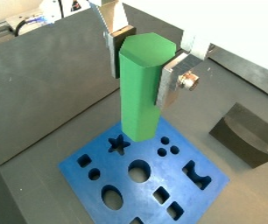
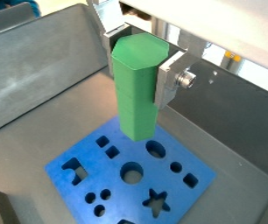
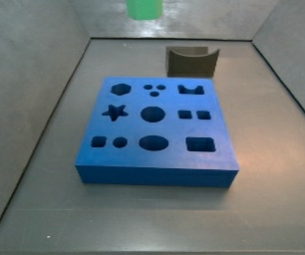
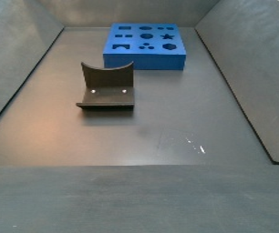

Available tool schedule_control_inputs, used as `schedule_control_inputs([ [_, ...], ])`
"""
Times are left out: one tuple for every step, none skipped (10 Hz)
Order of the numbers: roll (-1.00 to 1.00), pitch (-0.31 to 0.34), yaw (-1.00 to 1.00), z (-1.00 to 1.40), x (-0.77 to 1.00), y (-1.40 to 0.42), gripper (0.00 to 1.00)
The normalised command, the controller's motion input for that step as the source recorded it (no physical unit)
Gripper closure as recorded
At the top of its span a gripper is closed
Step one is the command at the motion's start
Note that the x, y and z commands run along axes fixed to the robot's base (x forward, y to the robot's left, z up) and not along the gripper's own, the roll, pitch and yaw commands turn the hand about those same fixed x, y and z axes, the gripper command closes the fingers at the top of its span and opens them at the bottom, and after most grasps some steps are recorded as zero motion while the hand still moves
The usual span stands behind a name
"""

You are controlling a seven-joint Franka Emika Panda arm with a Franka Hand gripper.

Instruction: Insert the hexagon object.

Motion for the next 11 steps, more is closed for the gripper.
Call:
schedule_control_inputs([
  [0.00,0.000,-1.00,-0.61,-0.15,0.04,1.00],
  [0.00,0.000,-0.99,-0.63,-0.16,0.04,1.00],
  [0.00,0.000,-0.90,-0.71,-0.22,0.12,1.00],
  [-0.01,0.000,-0.64,-0.75,-0.21,0.37,1.00],
  [0.00,0.000,-0.30,-0.83,-0.22,0.71,1.00],
  [0.00,0.000,-0.11,-0.85,-0.19,0.87,1.00],
  [0.00,0.000,-0.23,-0.85,-0.10,0.79,1.00],
  [0.00,0.000,-0.72,-0.75,-0.02,0.35,1.00],
  [0.00,0.000,-1.00,-0.65,0.00,0.00,1.00],
  [0.00,0.000,-1.00,-0.61,-0.02,0.00,1.00],
  [0.00,0.000,-0.65,-0.41,-0.08,0.35,1.00],
])
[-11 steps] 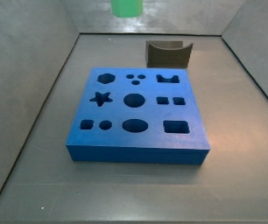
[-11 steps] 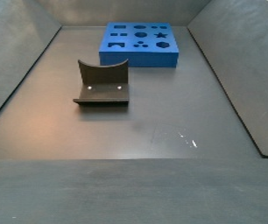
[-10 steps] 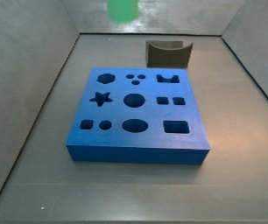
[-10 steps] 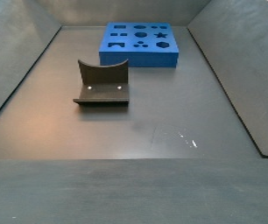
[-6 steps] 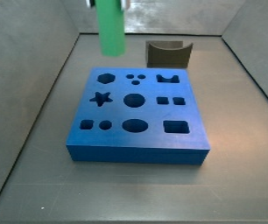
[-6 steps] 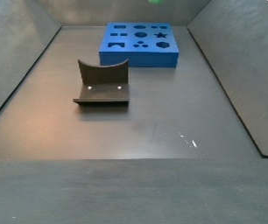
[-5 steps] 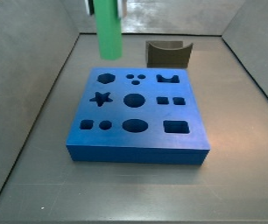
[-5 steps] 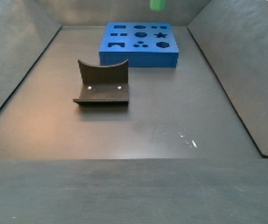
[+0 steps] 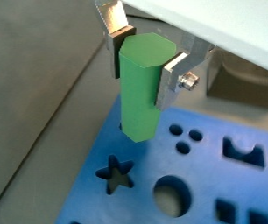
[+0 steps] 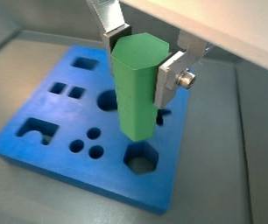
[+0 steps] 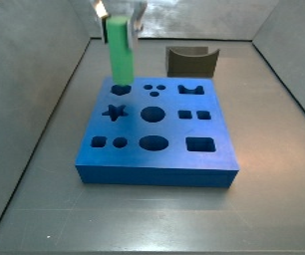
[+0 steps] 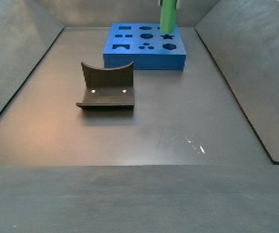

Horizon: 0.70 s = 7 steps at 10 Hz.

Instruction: Insert the hexagon object.

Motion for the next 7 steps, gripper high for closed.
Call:
schedule_control_inputs([
  [0.01,0.000,-0.35,-0.32,-0.05,0.37,1.00],
  [0.08,0.000,0.00,-0.29,-0.06,0.25,1.00],
  [0.03,-0.031,0.04,-0.28,-0.06,0.12,1.00],
  [0.00,-0.034,0.13,-0.23,-0.04,0.00,1.00],
  [0.00,-0.040,0.12,-0.25,-0.03,0.00,1.00],
  [0.00,-0.017,0.13,-0.31,0.00,0.00,1.00],
  [0.00,0.000,0.13,-0.32,0.05,0.00,1.00],
])
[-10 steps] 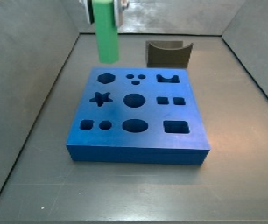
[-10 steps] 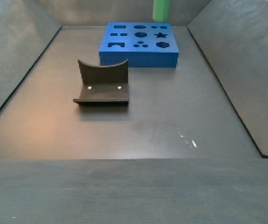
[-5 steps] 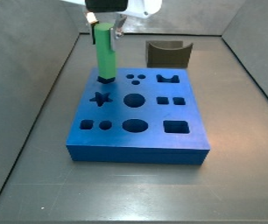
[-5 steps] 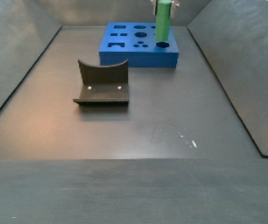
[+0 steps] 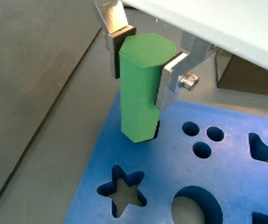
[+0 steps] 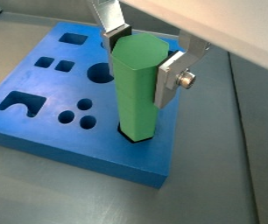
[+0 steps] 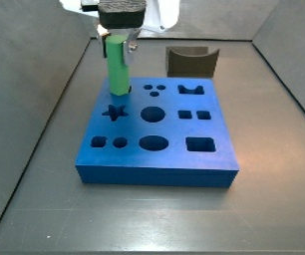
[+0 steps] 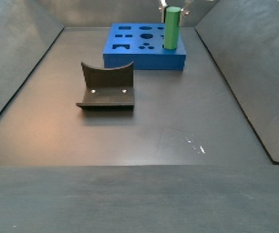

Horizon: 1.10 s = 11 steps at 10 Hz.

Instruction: Insert the hexagon object.

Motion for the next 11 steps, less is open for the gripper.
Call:
schedule_control_inputs([
  [0.01,0.000,0.12,-0.35,0.03,0.00,1.00],
  [0.07,-0.070,0.13,-0.49,0.00,0.00,1.00],
  [0.10,-0.079,0.11,-0.49,0.00,0.00,1.00],
  [0.14,-0.081,0.10,-0.46,0.00,0.00,1.00],
  [0.16,-0.107,0.10,-0.46,0.00,0.00,1.00],
  [0.12,-0.174,0.06,-0.49,-0.05,-0.01,1.00],
  [0.09,-0.277,0.03,-0.56,-0.21,-0.09,1.00],
  [0.07,-0.273,0.05,-0.54,-0.17,-0.12,1.00],
  [0.03,-0.257,0.05,-0.48,-0.15,-0.13,1.00],
  [0.05,-0.289,0.04,-0.49,-0.23,-0.17,1.00],
  [0.10,-0.331,0.05,-0.51,-0.29,-0.18,1.00],
])
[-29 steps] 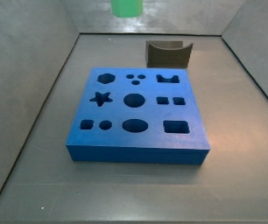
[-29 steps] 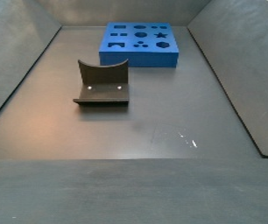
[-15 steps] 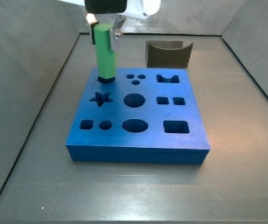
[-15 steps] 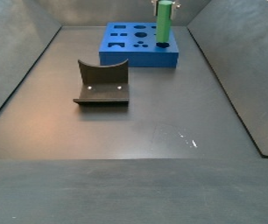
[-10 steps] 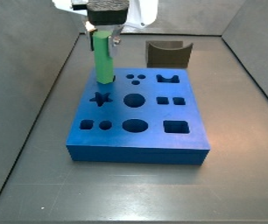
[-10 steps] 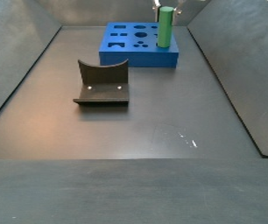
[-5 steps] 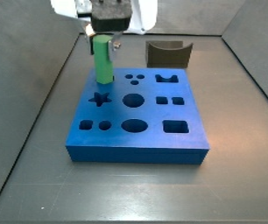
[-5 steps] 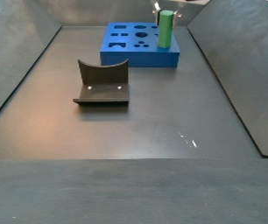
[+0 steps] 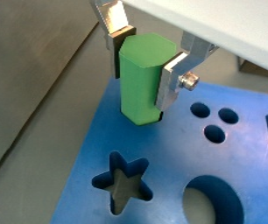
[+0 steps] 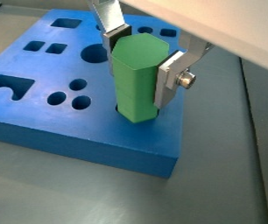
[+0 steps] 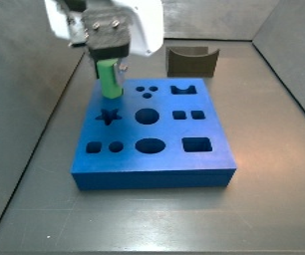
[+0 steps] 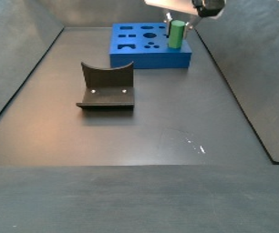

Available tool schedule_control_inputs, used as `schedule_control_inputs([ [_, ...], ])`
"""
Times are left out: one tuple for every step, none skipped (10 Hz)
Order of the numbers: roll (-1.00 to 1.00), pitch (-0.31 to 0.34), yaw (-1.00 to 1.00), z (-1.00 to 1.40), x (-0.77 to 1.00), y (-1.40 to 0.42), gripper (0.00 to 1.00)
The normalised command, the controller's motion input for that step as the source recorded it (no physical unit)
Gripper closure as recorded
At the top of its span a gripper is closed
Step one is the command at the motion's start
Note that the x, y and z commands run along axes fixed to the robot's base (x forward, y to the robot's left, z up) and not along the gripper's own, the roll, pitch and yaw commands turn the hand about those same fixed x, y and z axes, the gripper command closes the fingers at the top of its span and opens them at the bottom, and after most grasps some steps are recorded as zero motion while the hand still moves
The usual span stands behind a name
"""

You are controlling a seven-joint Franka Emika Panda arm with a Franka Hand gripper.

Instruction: Insert the hexagon object.

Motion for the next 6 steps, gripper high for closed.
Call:
schedule_control_inputs([
  [0.19,-0.363,0.09,-0.48,-0.31,-0.23,1.00],
  [0.31,-0.280,0.10,-0.44,-0.18,-0.30,1.00],
  [0.18,-0.124,0.05,-0.26,-0.05,-0.15,1.00],
  [0.00,-0.019,0.00,-0.02,0.00,0.00,1.00],
  [0.01,0.000,0.00,0.00,0.00,0.00,1.00],
  [0.00,0.000,0.00,0.00,0.00,0.00,1.00],
])
